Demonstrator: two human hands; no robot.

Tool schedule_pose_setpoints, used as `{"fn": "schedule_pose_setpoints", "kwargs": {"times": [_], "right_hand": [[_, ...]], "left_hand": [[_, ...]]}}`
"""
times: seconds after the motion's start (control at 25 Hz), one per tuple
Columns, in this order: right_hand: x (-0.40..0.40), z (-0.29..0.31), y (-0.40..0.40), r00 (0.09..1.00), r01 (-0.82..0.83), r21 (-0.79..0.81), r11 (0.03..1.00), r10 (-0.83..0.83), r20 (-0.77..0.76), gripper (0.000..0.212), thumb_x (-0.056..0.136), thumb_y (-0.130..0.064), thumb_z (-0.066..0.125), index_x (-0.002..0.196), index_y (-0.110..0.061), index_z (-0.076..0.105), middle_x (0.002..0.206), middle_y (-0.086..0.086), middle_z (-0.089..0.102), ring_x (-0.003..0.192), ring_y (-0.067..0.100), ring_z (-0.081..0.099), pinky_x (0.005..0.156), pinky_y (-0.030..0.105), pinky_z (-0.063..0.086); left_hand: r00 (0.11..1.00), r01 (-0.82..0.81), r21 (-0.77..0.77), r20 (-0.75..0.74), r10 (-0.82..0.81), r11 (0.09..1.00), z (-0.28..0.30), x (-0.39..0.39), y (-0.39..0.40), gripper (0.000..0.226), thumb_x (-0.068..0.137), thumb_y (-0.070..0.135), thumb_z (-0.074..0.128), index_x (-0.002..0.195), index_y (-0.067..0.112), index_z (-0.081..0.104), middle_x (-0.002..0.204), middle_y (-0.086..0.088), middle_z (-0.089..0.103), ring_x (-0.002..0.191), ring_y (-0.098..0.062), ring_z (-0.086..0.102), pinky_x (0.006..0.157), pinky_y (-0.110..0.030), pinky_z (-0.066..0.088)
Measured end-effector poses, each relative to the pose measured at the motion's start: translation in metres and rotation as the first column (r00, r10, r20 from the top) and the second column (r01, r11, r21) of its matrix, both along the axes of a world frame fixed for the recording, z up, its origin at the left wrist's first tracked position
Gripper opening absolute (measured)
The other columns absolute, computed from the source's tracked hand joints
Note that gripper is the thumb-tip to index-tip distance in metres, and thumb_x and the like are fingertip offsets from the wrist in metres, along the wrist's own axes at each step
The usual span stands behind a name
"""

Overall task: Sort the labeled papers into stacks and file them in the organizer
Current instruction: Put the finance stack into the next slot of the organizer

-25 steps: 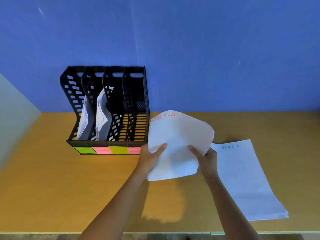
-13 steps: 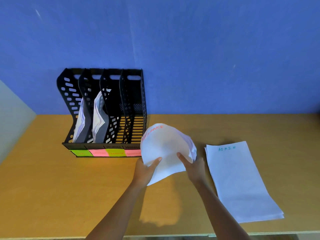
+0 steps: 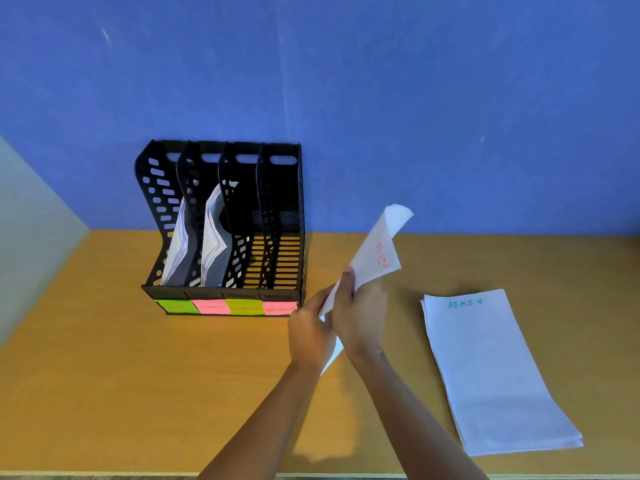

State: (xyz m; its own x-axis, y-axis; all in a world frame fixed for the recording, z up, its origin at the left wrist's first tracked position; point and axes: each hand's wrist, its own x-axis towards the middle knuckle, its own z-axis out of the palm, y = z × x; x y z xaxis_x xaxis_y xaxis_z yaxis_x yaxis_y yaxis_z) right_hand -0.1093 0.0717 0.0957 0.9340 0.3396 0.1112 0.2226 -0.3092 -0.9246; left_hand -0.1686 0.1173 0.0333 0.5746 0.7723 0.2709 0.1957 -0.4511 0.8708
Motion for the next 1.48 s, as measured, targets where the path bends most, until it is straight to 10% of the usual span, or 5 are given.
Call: {"fn": "schedule_pose_setpoints", "kwargs": {"times": [0.16,0.56,0.8,1.08,1.48], "right_hand": [[0.015,0.027,0.001,0.995,0.023,-0.117,0.993,-0.012,0.099,0.033,0.101,-0.018,0.04,0.072,-0.004,0.043,0.052,0.004,0.044,0.045,0.018,0.045,0.049,0.029,0.028],[-0.009,0.092,0.042,0.941,-0.313,0.124,0.942,0.29,0.172,0.026,0.098,-0.019,0.043,0.093,0.003,0.056,0.076,0.018,0.064,0.064,0.02,0.058,0.055,0.036,0.045],[-0.013,0.082,0.099,0.905,-0.418,0.054,0.907,0.41,0.115,0.031,0.101,-0.013,0.039,0.126,-0.001,0.054,0.101,0.004,0.067,0.069,0.002,0.058,0.048,0.005,0.039],[-0.01,0.088,0.157,0.888,-0.412,-0.044,0.91,0.411,0.205,0.042,0.103,-0.012,0.037,0.144,-0.003,0.038,0.101,0.017,0.067,0.073,0.022,0.065,0.061,0.042,0.058],[-0.045,0.102,0.173,0.884,-0.249,-0.066,0.966,0.254,0.392,0.046,0.096,-0.009,0.042,0.142,-0.011,0.038,0.083,0.009,0.066,0.069,0.029,0.064,0.05,0.029,0.042]], "left_hand": [[0.986,0.02,0.124,0.159,-0.04,0.992,0.004,-0.018,0.018,0.037,0.083,0.036,0.075,0.119,0.028,0.07,0.144,0.006,0.053,0.138,-0.014,0.044,0.112,-0.032,0.036],[0.815,-0.487,0.143,-0.278,0.508,0.861,-0.006,-0.058,0.111,0.069,0.08,0.02,0.073,0.145,0.024,0.048,0.164,-0.018,0.006,0.151,-0.039,0.005,0.114,-0.063,0.023],[0.855,-0.391,0.073,-0.34,0.391,0.917,-0.006,-0.073,0.139,0.078,0.086,0.004,0.062,0.155,0.011,0.027,0.165,-0.016,0.004,0.141,-0.042,0.035,0.103,-0.059,0.04],[0.885,-0.385,-0.033,-0.295,0.36,0.922,-0.004,-0.086,0.155,0.067,0.091,0.001,0.056,0.152,0.013,0.032,0.166,-0.01,-0.001,0.139,-0.042,0.038,0.096,-0.055,0.048],[0.909,-0.374,-0.132,-0.25,0.335,0.918,-0.011,-0.099,0.165,0.08,0.093,0.009,0.058,0.159,0.02,0.014,0.167,-0.003,-0.001,0.086,-0.005,0.053,0.068,-0.034,0.052]]}}
